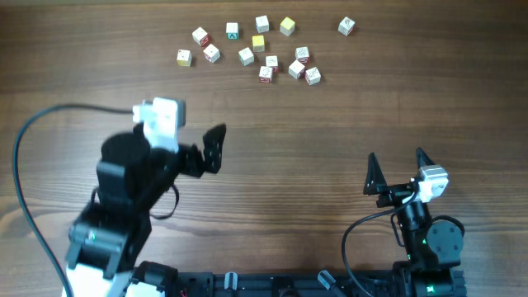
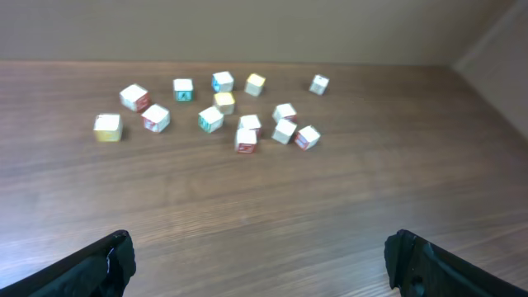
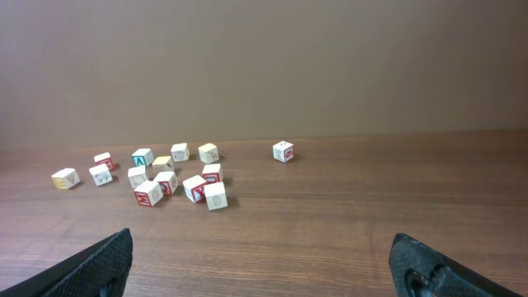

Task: Form a horizontal line
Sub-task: 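Reach left gripper into block cluster and grasp a picture block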

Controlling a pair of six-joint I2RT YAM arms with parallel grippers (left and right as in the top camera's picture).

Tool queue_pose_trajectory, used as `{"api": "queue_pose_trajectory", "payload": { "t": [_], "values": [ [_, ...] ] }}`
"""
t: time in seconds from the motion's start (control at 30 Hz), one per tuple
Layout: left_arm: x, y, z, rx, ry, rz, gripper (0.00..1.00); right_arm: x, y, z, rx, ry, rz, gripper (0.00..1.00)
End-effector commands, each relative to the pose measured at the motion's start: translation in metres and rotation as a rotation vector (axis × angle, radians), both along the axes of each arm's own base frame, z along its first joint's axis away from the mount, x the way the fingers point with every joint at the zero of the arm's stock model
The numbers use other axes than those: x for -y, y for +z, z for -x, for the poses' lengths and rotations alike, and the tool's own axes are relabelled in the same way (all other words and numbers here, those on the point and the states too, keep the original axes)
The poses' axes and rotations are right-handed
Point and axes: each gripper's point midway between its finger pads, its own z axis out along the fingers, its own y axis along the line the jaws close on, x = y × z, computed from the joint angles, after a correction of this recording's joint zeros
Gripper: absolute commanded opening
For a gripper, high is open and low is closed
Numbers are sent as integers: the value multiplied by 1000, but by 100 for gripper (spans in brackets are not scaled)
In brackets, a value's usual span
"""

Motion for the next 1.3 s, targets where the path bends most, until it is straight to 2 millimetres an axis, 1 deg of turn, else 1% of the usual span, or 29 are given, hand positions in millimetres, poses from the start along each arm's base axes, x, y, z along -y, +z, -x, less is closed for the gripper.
{"api": "queue_pose_trajectory", "payload": {
  "t": [0.0, 0.1, 0.2, 0.27, 0.37, 0.43, 0.53, 0.63, 0.67, 0.73, 0.77, 0.87, 0.93, 1.0, 1.07, 1.13, 1.17, 1.27],
  "values": [
    [24, -3, -8, -79, -111, 50, 100, 3, 2, 0, 9, -17, 14, 100],
    [32, -20, -12, -145, -148, 59, 100, 3, 2, 0, 9, -17, 14, 100],
    [37, -24, -21, -148, -157, 63, 100, 3, 2, 0, 9, -17, 14, 100],
    [39, -20, -28, -125, -158, 68, 100, 3, 2, 0, 9, -17, 14, 100],
    [41, -6, -41, -64, -157, 77, 100, 3, 2, 0, 9, -17, 14, 100],
    [37, 1, -52, -42, -118, 61, 100, 3, 2, 0, 9, -17, 14, 100],
    [26, 6, -75, -44, -27, 21, 100, 3, 2, 0, 9, -17, 14, 100],
    [19, 3, -103, -62, 44, -32, 100, 3, 2, 0, 9, -17, 14, 100],
    [18, 0, -117, -73, 64, -48, 100, 3, 2, 0, 10, -17, 14, 100],
    [23, -6, -135, -89, 55, -69, 100, 3, 2, 0, 10, -17, 14, 100],
    [29, -12, -147, -100, 42, -85, 100, 3, 2, 0, 9, -17, 14, 100],
    [45, -29, -173, -136, 19, -105, 97, 3, 2, 0, 10, -17, 14, 100],
    [59, -49, -189, -172, -2, -117, 96, 3, 2, 0, 10, -17, 14, 100],
    [69, -67, -196, -197, -16, -127, 96, 3, 2, 0, 10, -17, 14, 100],
    [78, -89, -201, -227, -32, -139, 96, 3, 2, 0, 10, -17, 14, 100],
    [88, -112, -204, -260, -49, -151, 96, 3, 2, 0, 10, -17, 14, 100],
    [94, -126, -204, -280, -62, -165, 97, 3, 2, 0, 10, -17, 14, 100],
    [104, -154, -204, -320, -84, -184, 97, 3, 2, 0, 9, -17, 14, 100]
  ]
}}
